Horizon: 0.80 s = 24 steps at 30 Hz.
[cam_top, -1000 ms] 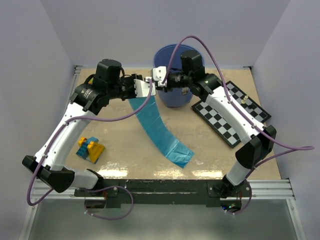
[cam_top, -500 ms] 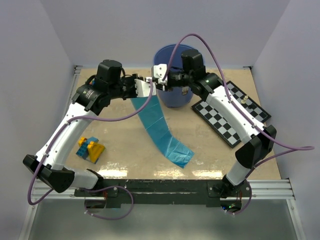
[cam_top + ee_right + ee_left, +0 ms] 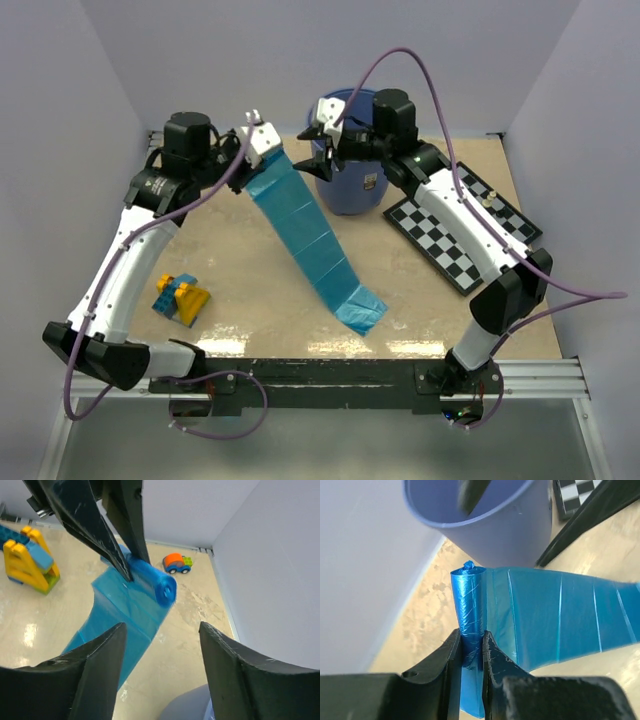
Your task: Put the trash bags into the trash bin
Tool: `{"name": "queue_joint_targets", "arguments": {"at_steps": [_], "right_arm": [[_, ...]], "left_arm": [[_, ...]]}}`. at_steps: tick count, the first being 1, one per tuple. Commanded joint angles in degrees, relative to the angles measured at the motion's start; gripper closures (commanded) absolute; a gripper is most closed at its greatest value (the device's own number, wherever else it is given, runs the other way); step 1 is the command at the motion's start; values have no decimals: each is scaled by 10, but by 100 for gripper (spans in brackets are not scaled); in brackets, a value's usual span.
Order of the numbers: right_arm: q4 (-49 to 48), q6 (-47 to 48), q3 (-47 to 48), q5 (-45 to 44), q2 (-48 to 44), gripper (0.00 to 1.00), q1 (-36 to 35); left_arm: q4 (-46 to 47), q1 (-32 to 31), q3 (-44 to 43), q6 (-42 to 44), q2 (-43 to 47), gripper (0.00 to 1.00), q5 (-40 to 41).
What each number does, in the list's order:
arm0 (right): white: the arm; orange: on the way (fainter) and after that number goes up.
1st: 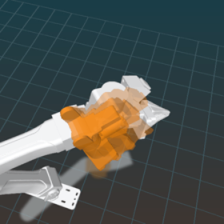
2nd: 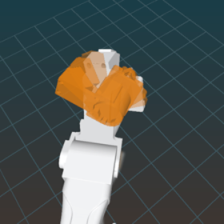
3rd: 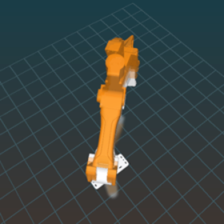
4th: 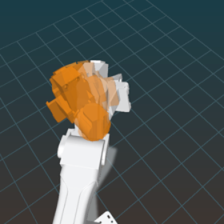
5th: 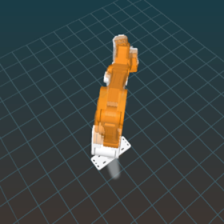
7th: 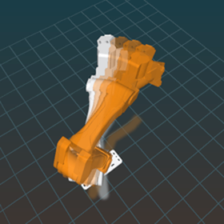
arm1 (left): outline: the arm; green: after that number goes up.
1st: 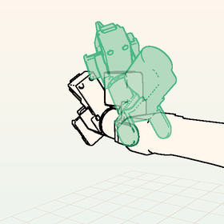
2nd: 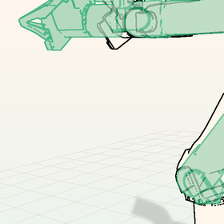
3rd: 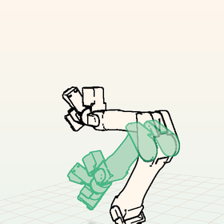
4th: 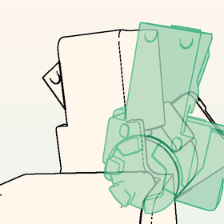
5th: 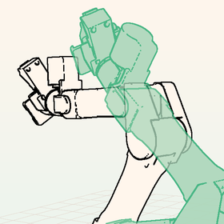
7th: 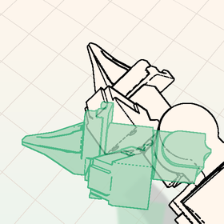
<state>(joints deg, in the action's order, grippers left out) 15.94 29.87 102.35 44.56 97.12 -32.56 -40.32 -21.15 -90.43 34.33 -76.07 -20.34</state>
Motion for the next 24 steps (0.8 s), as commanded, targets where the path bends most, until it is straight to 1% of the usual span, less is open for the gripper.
{"name": "queue_joint_targets", "arguments": {"at_steps": [1,4,6,9,12,15,16,19,22,23,24], "right_arm": [[-67,-96,-4,37,-23,33,14],[-67,-103,-21,38,-26,30,16],[-73,-108,-34,41,-29,28,17],[-106,-140,-50,61,-25,23,20],[-156,-202,-63,95,-6,22,19],[-228,-277,-68,141,18,23,19],[-250,-312,-69,168,26,24,19],[-339,-410,-77,213,53,26,20],[-489,-556,-98,229,81,28,18],[-548,-621,-106,231,89,29,17],[-593,-660,-107,235,94,29,18]], "left_arm": [[44,66,10,-169,22,100,-131],[51,95,23,-197,29,100,-201],[45,102,15,-200,27,100,-225],[28,106,-10,-196,22,100,-236],[9,108,-31,-191,20,100,-238],[-5,108,-43,-187,20,100,-237],[-6,108,-48,-187,19,100,-233],[-5,108,-59,-184,19,100,-228],[-7,108,-67,-185,16,100,-231],[-12,108,-69,-182,15,100,-231],[-15,108,-72,-180,13,100,-232]]}}
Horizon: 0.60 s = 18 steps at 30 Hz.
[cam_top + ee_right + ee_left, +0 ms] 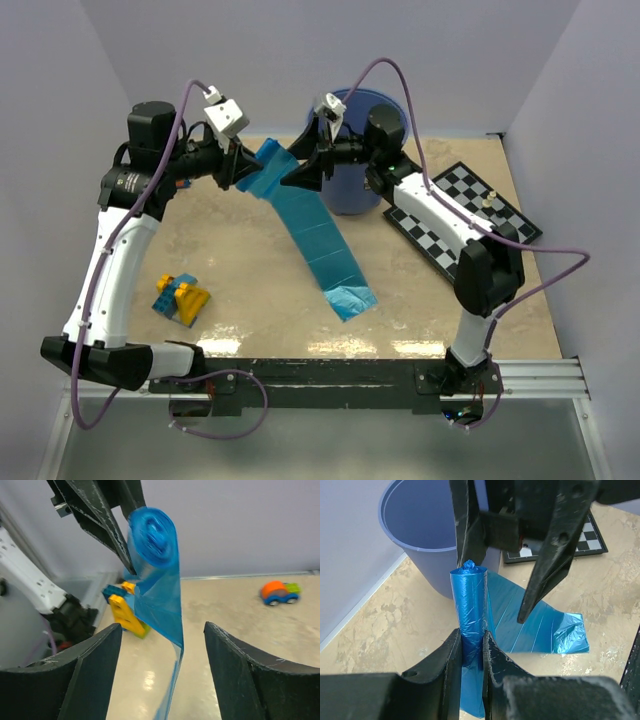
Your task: Put the trash bags into the trash bin
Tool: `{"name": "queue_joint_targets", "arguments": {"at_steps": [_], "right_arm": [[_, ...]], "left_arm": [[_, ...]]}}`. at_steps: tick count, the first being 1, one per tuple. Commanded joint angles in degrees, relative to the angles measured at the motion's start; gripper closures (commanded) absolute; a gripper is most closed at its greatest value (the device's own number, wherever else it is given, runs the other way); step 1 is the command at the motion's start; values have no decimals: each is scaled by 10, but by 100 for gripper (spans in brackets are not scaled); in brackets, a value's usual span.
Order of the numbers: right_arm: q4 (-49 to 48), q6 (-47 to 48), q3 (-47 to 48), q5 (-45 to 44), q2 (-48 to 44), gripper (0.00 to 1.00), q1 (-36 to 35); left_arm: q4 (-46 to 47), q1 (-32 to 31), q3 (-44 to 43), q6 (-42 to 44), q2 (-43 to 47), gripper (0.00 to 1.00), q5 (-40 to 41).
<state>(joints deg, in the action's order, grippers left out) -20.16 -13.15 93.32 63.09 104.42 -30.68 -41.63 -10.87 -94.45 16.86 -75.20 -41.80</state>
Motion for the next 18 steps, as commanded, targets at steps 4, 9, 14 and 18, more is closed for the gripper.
{"name": "queue_joint_targets", "arguments": {"at_steps": [4,9,14,18], "right_arm": [[-259,-238,13,44,24,29,-1],[-272,-257,27,50,17,31,-1],[-276,-263,29,49,14,34,-4],[-284,-275,27,41,16,37,-7]], "left_arm": [[-21,5,-32,19,5,100,-17],[-50,5,-31,55,4,100,-21],[-58,5,-32,61,2,100,-32],[-59,5,-32,52,-1,100,-42]]}}
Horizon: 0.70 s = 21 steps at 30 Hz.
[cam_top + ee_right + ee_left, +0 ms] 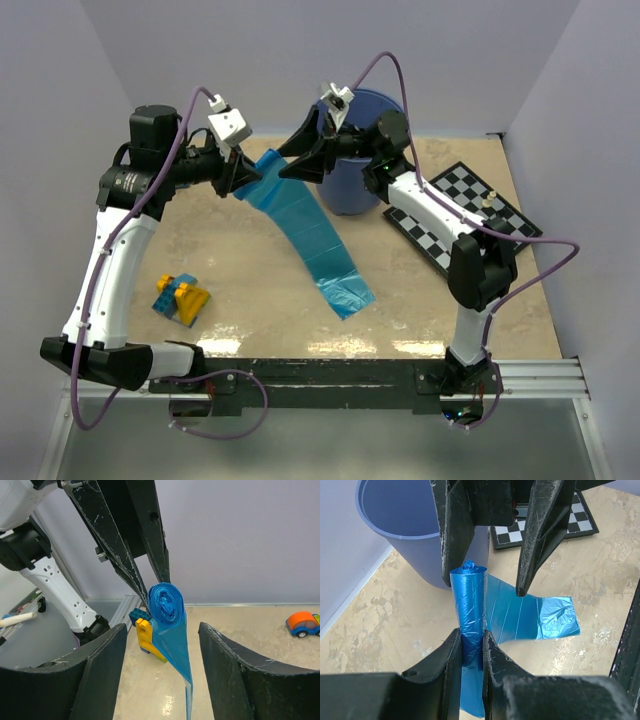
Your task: Put the trash bags into the trash bin
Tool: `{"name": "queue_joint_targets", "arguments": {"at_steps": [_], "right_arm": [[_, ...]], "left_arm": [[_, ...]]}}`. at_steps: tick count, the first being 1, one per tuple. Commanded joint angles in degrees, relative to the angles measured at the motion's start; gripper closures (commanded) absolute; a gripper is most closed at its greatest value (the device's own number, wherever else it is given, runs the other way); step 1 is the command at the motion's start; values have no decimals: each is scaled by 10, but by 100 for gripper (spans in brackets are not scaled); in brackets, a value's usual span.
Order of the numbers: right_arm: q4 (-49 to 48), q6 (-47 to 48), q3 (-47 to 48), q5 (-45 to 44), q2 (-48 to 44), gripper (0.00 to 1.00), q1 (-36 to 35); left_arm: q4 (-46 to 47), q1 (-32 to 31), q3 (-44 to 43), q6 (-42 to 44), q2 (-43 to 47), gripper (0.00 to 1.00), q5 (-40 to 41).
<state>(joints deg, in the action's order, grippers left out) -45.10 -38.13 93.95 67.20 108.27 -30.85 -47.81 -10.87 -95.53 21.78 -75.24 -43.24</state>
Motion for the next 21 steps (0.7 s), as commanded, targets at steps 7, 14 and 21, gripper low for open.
{"name": "queue_joint_targets", "arguments": {"at_steps": [7,14,21], "right_arm": [[-49,-40,35,-12,-8,45,-16],[-40,-38,57,-12,8,69,-22],[-10,-13,68,-12,17,100,-26]], "left_arm": [[1,4,-25,4,-8,100,-33],[3,4,-27,5,-15,100,-39],[-13,4,-38,22,-29,95,-57]]}}
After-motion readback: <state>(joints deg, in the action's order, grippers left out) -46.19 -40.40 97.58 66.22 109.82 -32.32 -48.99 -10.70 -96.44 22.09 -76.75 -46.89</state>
